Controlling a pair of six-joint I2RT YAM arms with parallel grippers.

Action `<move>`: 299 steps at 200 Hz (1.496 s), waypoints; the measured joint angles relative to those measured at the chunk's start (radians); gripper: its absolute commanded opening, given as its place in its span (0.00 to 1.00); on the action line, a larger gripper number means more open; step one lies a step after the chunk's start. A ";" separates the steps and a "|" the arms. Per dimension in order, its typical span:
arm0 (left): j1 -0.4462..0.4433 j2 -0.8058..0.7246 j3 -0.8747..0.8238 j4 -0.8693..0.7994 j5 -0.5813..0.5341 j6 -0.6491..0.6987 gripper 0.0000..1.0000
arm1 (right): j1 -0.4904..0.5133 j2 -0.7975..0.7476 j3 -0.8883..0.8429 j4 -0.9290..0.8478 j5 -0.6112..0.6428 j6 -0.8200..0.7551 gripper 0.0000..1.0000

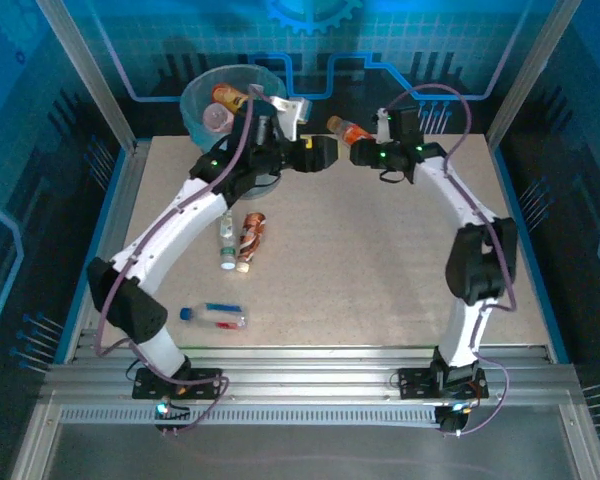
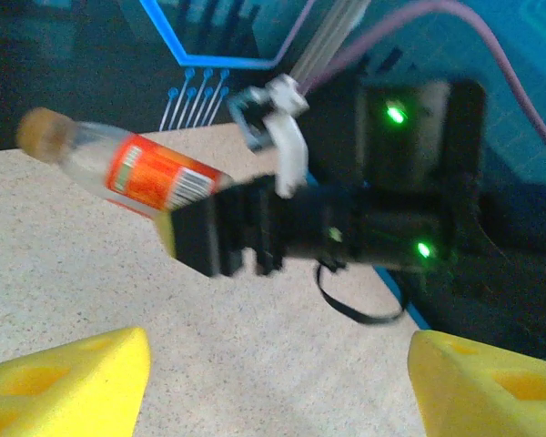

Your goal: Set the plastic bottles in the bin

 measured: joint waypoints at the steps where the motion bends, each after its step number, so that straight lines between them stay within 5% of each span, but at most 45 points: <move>1: 0.000 -0.002 -0.002 0.001 -0.003 -0.001 0.76 | 0.000 -0.011 -0.013 0.004 0.000 0.000 0.41; 52: 0.007 -0.164 -0.164 0.103 -0.087 -0.102 0.81 | 0.032 -0.439 -0.384 0.091 -0.015 0.003 0.40; 89: 0.020 -0.243 -0.301 0.193 -0.103 -0.209 0.82 | 0.132 -0.668 -0.491 0.175 -0.089 -0.009 0.40; 180: 0.020 -0.444 -0.521 0.380 -0.051 -0.371 0.76 | 0.302 -0.753 -0.535 0.265 -0.211 -0.008 0.40; 208: 0.020 -0.481 -0.544 0.409 -0.038 -0.386 0.64 | 0.340 -0.750 -0.535 0.266 -0.235 -0.010 0.40; 248: 0.024 -0.526 -0.569 0.426 -0.047 -0.399 0.32 | 0.377 -0.727 -0.530 0.258 -0.255 -0.027 0.46; 299: 0.024 -0.571 -0.571 0.405 -0.144 -0.354 0.03 | 0.411 -0.648 -0.431 0.259 -0.223 -0.047 0.95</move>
